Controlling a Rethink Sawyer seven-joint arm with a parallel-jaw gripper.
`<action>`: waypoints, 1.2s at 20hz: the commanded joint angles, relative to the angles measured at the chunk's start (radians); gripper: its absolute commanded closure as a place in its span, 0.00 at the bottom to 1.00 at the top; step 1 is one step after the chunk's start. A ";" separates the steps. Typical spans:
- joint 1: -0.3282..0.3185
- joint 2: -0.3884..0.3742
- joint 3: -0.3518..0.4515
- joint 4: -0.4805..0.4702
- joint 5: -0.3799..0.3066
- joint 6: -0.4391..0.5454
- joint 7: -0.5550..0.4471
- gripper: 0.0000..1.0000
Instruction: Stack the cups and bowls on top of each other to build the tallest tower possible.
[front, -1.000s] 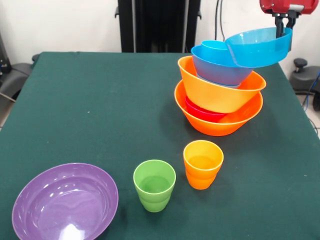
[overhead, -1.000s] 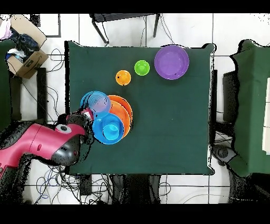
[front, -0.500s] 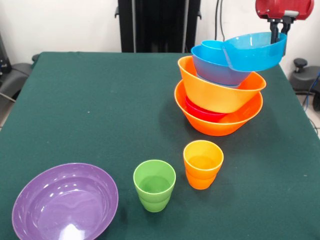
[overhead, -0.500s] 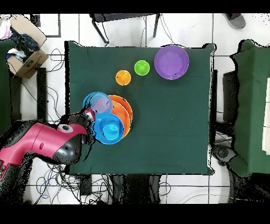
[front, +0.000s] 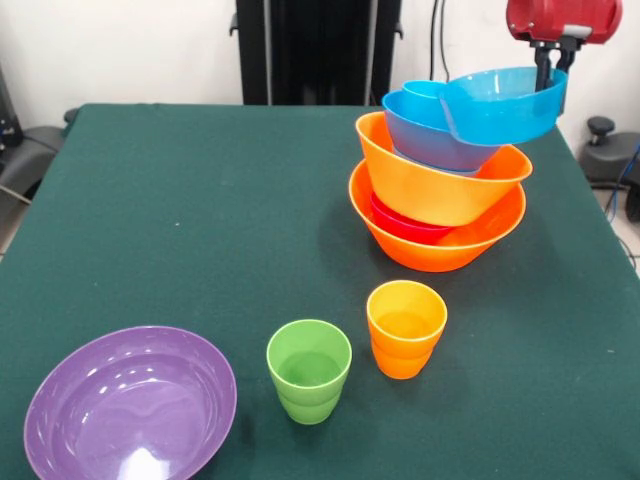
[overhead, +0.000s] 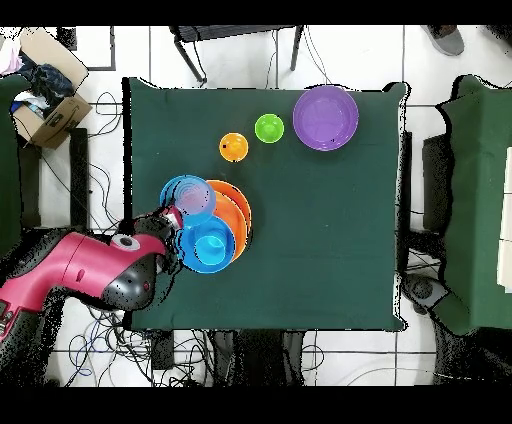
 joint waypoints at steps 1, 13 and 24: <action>-0.013 0.065 0.167 -0.043 -0.043 -0.080 0.300 1.00; 0.003 0.082 0.154 -0.036 -0.108 -0.151 0.391 1.00; -0.004 0.103 0.144 -0.050 -0.074 -0.105 0.394 1.00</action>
